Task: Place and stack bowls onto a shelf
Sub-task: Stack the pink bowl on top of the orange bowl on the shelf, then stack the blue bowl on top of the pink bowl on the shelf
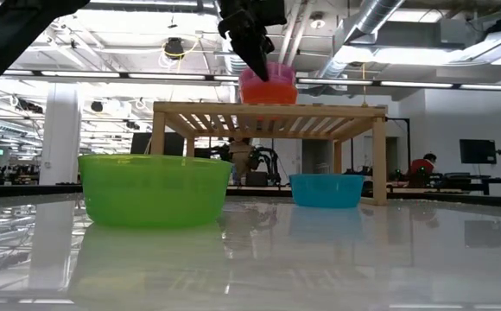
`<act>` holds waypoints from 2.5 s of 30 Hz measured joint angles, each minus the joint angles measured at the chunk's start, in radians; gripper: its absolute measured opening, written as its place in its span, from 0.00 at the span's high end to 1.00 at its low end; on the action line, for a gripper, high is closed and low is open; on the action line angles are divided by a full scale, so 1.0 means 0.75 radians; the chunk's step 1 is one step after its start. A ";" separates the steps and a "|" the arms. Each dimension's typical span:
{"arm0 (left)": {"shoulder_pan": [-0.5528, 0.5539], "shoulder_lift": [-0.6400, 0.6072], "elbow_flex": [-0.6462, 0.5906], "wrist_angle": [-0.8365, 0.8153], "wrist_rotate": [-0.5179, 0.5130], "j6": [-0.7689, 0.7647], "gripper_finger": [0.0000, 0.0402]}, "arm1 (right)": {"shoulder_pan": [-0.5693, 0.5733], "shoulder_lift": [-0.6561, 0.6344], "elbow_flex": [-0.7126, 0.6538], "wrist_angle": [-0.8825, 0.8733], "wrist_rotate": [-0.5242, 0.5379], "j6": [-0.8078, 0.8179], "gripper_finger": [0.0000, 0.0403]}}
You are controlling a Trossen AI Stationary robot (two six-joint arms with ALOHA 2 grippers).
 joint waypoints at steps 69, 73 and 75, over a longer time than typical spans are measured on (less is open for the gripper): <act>-0.404 0.403 -0.345 0.617 -0.201 -0.240 0.66 | 0.001 0.011 0.001 0.000 -0.085 0.019 0.83; -0.417 0.390 -0.342 0.612 -0.158 -0.273 0.66 | 0.001 0.011 0.001 0.000 -0.094 0.013 0.83; -0.424 0.382 -0.342 0.611 -0.142 -0.295 0.66 | 0.001 0.011 0.001 0.000 -0.100 0.009 0.83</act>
